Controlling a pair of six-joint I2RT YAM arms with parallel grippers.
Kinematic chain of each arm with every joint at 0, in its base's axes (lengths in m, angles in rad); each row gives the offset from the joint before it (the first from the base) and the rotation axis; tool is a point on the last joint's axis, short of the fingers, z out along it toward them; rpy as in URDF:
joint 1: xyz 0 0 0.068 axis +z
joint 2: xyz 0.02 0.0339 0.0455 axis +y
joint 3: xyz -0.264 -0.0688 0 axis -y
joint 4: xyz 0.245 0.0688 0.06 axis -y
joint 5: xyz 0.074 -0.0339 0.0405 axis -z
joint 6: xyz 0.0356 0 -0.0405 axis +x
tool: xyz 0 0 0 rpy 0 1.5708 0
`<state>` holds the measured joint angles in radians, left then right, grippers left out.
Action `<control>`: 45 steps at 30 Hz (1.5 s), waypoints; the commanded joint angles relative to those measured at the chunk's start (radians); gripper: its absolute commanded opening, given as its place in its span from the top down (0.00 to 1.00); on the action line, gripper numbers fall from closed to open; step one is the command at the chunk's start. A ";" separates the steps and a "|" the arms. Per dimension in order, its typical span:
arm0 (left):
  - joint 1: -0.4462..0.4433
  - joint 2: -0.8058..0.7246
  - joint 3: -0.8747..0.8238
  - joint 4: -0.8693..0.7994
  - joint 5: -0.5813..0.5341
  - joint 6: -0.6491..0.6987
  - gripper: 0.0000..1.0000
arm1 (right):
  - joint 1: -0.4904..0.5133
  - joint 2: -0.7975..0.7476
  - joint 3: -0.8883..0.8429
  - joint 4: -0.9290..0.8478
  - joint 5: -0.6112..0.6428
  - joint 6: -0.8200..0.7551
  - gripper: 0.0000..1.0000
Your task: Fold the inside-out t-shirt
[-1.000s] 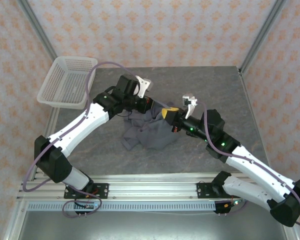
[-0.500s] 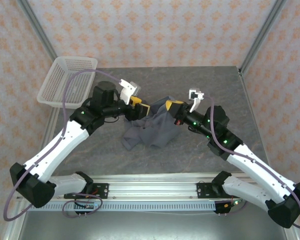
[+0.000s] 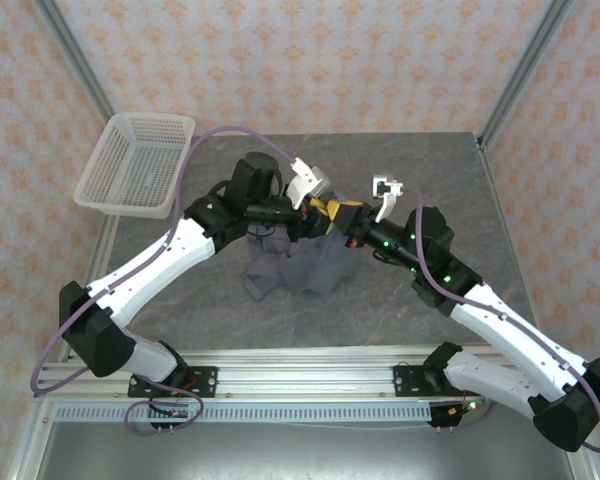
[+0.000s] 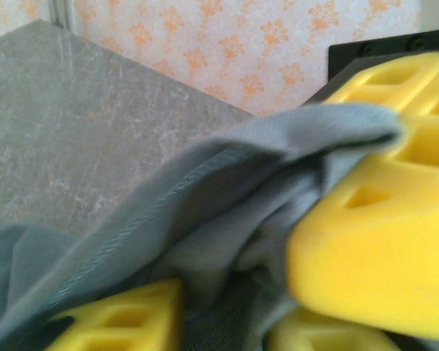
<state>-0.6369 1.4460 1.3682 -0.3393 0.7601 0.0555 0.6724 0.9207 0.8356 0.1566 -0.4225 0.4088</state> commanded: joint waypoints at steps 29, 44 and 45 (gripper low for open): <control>0.261 -0.451 -0.152 -0.501 -0.994 -0.403 0.36 | -0.045 0.362 0.217 -0.545 0.424 -0.013 0.35; -0.141 0.742 0.663 -0.476 -0.671 -0.281 0.36 | -0.441 0.334 -0.033 -0.639 0.294 0.311 0.34; -0.139 0.789 0.702 -0.495 -0.664 -0.277 0.36 | -0.457 0.286 -0.057 -0.651 0.309 0.312 0.34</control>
<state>-0.7845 2.1948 1.9804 -0.7158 0.1204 -0.2874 0.2455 1.3300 0.8139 -0.4438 -0.1310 0.6510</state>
